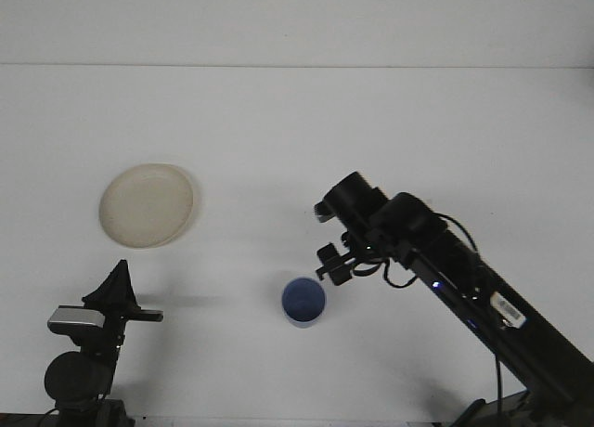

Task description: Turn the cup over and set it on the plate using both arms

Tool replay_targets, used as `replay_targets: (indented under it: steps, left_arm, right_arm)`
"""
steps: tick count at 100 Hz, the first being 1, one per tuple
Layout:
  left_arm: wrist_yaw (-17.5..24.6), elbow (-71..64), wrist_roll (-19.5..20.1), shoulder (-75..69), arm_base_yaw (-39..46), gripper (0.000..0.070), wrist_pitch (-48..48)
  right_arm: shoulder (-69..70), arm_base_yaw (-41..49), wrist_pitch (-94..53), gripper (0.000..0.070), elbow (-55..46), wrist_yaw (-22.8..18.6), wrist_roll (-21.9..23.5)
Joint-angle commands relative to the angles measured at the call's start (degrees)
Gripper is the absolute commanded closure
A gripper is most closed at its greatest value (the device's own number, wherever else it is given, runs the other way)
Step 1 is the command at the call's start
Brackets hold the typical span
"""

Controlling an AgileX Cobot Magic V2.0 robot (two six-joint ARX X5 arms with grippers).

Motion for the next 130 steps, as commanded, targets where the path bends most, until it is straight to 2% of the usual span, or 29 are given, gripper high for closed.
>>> replay_targets:
  steps: [1,7,23,46,61,99,130]
  left_arm:
    - [0.07,-1.14,-0.13,-0.11,0.04,0.0688,0.85]
    - [0.07,-1.14,-0.11,-0.11,0.04,0.0688,0.85]
    - [0.07,-1.14,-0.13,-0.11,0.04,0.0688,0.85]
    - [0.07,-1.14,-0.11,-0.11,0.04,0.0688,0.85]
    - [0.07,-1.14,-0.11,-0.11,0.04,0.0688,0.85]
    - [0.07,-1.14,-0.11,-0.11,0.04,0.0688,0.85]
    - [0.07,-1.14,-0.11,-0.11,0.04,0.0688,0.87]
  right_arm:
    - [-1.07,-2.45,-1.40,0.0207,1.38,2.34,-2.91]
    - [-3.13,-5.79,-1.40,0.0210,1.38,3.85,-5.03]
    - [-8.85,-15.13,-1.31,0.0211,1.38,3.61,-9.07]
    - [-18.78,-26.69,1.97,0.0211,0.42,3.28,-9.18]
    - [-26.18,-31.06,7.67,0.0211,-3.63,3.17,-9.16]
    - [-46.53,-31.52,25.73,0.0211,-29.35,2.80,-6.38]
    - [-57.29,-31.52,52.50,0.0211,-51.54,-4.00,-7.85]
